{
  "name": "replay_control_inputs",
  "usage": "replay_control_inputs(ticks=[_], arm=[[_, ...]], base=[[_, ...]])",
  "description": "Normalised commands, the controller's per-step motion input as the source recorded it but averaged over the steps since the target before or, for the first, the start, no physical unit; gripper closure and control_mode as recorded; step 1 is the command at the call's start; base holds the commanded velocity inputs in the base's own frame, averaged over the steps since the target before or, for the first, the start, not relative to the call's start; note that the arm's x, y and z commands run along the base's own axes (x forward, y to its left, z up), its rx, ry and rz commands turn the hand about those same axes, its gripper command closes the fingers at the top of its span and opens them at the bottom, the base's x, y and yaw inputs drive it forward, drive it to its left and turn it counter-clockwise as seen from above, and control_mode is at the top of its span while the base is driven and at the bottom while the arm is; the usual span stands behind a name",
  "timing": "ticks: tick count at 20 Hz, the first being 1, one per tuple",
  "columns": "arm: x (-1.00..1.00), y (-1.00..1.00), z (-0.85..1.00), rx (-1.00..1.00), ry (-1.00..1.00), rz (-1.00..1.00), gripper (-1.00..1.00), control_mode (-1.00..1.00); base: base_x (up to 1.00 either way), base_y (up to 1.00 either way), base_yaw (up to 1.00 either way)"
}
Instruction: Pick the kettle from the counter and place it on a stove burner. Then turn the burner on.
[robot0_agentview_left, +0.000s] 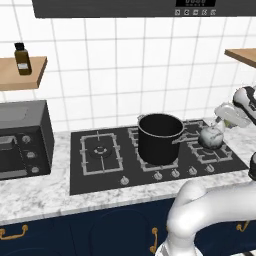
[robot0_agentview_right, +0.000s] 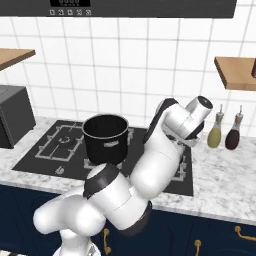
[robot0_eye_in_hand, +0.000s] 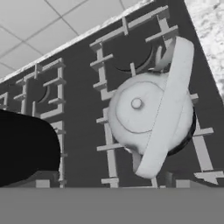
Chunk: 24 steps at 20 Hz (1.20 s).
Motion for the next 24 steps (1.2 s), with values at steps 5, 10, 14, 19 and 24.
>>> replay_control_inputs(ticks=[5,10,14,19,24], arm=[[-1.00,0.59,-0.13,-0.15,0.00,0.11,-1.00,-1.00],[-0.97,0.49,-0.53,-0.19,0.01,0.26,-1.00,-1.00],[-0.53,0.35,-0.97,-0.07,0.00,0.31,-1.00,-1.00],[0.13,0.03,-0.47,-0.03,-0.08,0.17,-1.00,-1.00],[0.29,-0.02,-0.35,-0.03,0.00,0.06,-1.00,-1.00]], base=[[0.00,0.00,0.00],[0.00,0.00,0.00],[0.00,0.00,0.00],[0.00,0.00,0.00],[0.00,0.00,0.00]])
